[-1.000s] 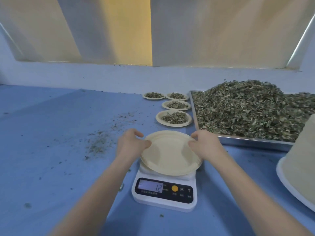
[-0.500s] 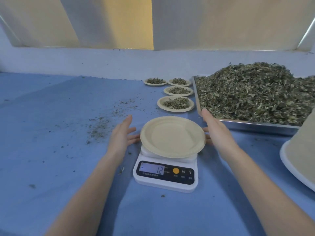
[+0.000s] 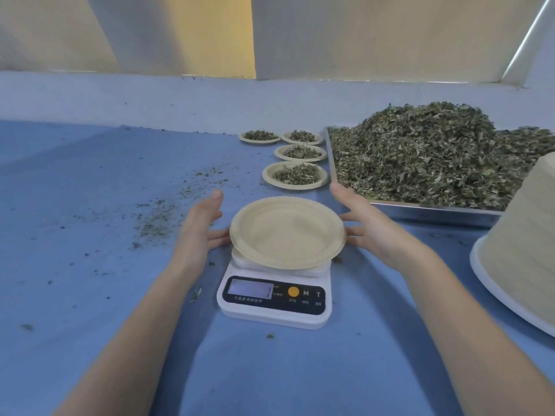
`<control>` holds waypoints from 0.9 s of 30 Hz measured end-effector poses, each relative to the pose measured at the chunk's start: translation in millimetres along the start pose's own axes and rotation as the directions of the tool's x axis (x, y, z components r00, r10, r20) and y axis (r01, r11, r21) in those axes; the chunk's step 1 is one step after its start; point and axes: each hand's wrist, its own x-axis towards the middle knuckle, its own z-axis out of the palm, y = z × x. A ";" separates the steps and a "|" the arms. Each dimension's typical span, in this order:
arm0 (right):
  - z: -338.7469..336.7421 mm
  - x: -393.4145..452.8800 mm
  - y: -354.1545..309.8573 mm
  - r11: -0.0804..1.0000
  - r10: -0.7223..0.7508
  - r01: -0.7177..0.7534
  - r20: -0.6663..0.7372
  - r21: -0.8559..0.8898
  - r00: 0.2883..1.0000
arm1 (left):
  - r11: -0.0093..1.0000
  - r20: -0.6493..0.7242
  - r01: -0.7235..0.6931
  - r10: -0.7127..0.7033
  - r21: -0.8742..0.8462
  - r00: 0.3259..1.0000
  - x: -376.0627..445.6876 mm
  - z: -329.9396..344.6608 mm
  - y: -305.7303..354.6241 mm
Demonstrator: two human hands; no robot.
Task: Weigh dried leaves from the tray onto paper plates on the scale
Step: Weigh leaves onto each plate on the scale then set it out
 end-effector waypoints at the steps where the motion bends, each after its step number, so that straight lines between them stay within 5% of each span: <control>1: -3.6 -0.8 0.8 1.000 0.001 -0.001 0.055 0.003 0.998 | 1.000 0.007 -0.013 0.013 0.022 1.000 -0.6 0.3 -1.0; 6: -7.1 -5.8 1.0 1.000 0.007 -0.003 0.219 -0.020 0.976 | 0.975 0.043 -0.105 0.098 0.193 0.994 -3.1 1.7 -6.4; 10: -9.6 -14.5 0.7 0.978 0.080 -0.020 0.283 -0.207 0.956 | 0.969 0.071 -0.092 0.078 0.228 0.994 -1.7 3.7 -8.2; 14: -3.5 -20.8 10.3 0.932 0.102 -0.004 0.251 -0.363 0.963 | 0.978 0.060 -0.091 0.081 0.188 0.995 -0.2 2.3 -9.3; 27: 2.6 -22.6 16.9 0.889 0.105 0.010 0.224 -0.459 0.969 | 0.989 0.022 -0.100 0.098 0.108 0.995 -3.4 4.9 -4.6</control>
